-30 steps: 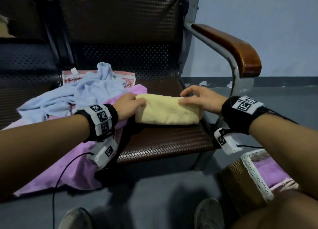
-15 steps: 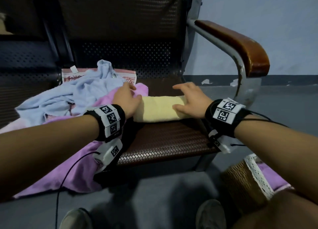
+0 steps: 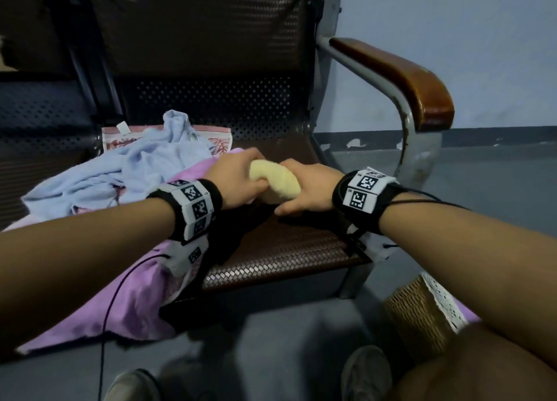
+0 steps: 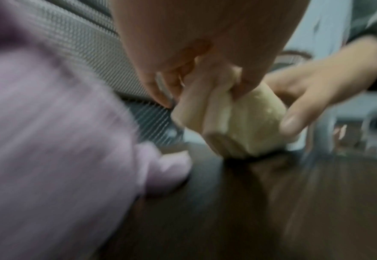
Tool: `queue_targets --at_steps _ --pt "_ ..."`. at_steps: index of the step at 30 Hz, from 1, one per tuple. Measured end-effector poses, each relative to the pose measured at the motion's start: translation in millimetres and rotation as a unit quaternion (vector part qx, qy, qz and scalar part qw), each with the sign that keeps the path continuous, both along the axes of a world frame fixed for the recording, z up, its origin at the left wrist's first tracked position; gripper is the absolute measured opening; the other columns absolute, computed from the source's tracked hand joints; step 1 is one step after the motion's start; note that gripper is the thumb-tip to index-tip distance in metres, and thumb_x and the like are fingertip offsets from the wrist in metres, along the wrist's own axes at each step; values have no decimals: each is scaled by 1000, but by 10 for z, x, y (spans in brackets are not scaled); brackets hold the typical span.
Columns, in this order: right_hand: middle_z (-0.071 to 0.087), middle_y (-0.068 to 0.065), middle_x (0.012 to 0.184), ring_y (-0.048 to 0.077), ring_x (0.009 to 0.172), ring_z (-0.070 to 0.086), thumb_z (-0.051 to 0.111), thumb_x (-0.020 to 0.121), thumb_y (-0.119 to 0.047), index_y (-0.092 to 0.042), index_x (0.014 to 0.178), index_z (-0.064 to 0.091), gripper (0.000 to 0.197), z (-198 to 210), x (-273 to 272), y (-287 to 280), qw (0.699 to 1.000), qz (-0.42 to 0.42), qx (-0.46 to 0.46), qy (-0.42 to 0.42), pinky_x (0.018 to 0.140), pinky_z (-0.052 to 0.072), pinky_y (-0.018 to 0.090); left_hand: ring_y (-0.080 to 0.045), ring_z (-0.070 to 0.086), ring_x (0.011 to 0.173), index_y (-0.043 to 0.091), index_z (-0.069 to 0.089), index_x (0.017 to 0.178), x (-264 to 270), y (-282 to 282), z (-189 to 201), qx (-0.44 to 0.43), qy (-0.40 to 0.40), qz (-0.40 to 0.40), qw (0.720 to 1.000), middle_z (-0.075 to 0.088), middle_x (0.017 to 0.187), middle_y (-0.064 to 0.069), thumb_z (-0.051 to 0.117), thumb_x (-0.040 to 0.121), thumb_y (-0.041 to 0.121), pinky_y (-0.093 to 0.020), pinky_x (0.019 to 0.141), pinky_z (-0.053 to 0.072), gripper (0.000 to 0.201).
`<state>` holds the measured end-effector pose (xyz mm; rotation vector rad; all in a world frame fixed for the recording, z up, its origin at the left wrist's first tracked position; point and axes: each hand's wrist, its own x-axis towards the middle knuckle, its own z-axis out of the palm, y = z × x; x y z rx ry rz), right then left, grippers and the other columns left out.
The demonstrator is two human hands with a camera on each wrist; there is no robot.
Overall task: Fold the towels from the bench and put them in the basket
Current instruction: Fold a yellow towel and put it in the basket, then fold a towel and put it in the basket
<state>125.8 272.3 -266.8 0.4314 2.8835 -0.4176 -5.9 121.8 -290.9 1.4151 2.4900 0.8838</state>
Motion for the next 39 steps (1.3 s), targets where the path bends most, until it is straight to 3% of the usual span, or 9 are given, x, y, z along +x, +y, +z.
queue_targets --at_steps 7,11,14,18,20,24,31,35,39 --pt "73 -9 97 -6 88 67 78 80 -23 -26 102 70 24 460 729 242 940 -130 -236 210 76 49 11 -17 68 93 23 69 108 685 372 721 219 -122 -79 965 72 98 2 84 69 25 -40 86 56 43" --pt "75 11 108 23 103 71 74 80 -13 -9 111 71 31 631 1487 470 871 -227 -328 287 95 56 38 -4 66 93 19 65 115 1329 778 939 246 -179 -143 942 69 101 7 87 71 32 -25 85 55 51" --pt "73 13 113 26 106 71 66 89 -5 -6 120 66 31 658 2119 637 819 -273 -395 314 93 57 39 6 63 93 20 54 129 1931 1093 945 275 -277 -201 899 62 109 9 86 72 30 -13 81 49 66" --pt "71 16 119 27 105 71 62 94 -10 -4 127 63 33 546 2832 864 737 -366 -451 347 87 59 37 -10 67 107 17 26 148 2662 1629 667 212 -417 -210 859 64 122 -3 84 70 29 -29 93 54 98" --pt "71 18 119 28 102 72 63 93 -13 -4 127 64 35 405 3088 1001 691 -417 -466 361 85 59 39 -19 68 108 13 36 145 2934 1866 404 99 -449 -192 867 67 124 -5 81 71 38 -39 98 53 90" --pt "72 17 117 32 106 71 55 98 -28 -8 127 64 36 -36 3463 1236 605 -512 -505 343 93 56 46 -23 72 96 19 69 110 3347 2237 -170 -69 -413 -223 880 74 111 -4 69 90 35 -42 96 56 25" --pt "69 4 91 20 79 68 54 99 -36 -14 129 59 37 -1140 3921 1512 475 -669 -481 310 45 52 24 -28 70 88 7 59 122 3667 2881 -874 -253 -272 -228 900 72 104 -10 65 92 33 -39 85 57 40" --pt "69 10 111 28 96 70 53 100 -38 -14 134 52 41 -1550 3903 1701 452 -694 -499 257 59 58 35 -30 64 101 5 59 125 3673 3106 -1163 -326 -152 -213 908 65 117 -14 61 88 27 -38 86 56 43" --pt "67 7 89 25 76 67 54 99 -36 -12 125 57 36 -1756 3863 1749 466 -705 -488 220 56 57 34 -31 64 100 9 63 119 3706 3145 -1345 -352 -110 -212 905 66 117 -14 63 80 23 -41 85 58 41"
